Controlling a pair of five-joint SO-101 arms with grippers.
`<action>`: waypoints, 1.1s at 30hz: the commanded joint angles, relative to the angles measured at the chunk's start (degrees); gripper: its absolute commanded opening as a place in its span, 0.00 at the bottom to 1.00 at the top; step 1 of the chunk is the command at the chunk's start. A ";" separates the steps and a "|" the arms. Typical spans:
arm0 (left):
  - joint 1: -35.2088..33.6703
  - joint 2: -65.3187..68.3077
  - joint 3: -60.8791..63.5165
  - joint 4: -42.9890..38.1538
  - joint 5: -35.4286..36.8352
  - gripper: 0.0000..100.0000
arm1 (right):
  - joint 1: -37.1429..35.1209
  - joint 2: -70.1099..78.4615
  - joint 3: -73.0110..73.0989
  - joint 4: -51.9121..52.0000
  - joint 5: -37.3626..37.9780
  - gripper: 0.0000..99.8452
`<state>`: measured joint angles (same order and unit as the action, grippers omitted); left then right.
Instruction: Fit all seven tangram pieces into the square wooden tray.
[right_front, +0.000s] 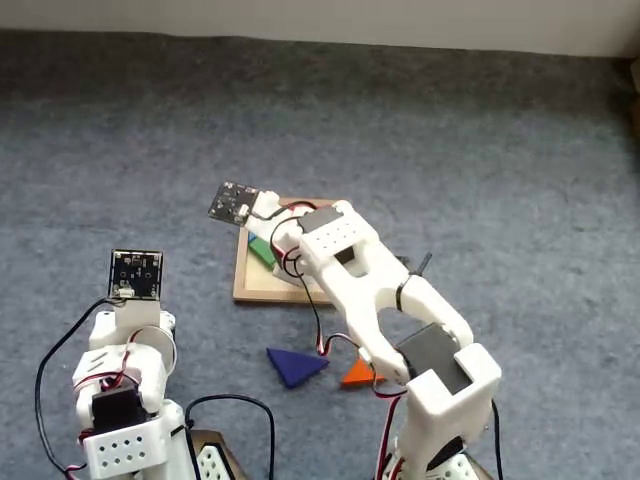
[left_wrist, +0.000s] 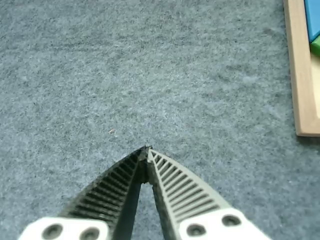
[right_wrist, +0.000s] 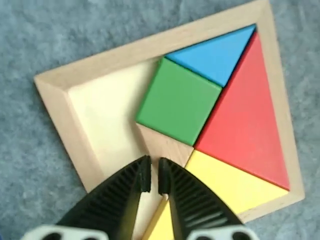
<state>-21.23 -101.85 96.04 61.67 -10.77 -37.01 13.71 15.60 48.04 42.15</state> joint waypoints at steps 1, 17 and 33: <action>0.92 -1.54 1.10 -1.05 -0.62 0.01 | 1.27 -0.04 -1.54 -3.21 -0.62 0.05; 0.92 -1.54 1.10 -1.14 -0.62 0.01 | 1.36 -23.78 1.80 11.12 -11.60 0.05; 0.92 -1.54 1.10 -0.88 -0.62 0.01 | 11.38 -49.54 33.01 15.87 -33.14 0.05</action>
<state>-21.23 -101.85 96.04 61.67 -10.77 -26.55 -31.21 44.88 64.04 12.70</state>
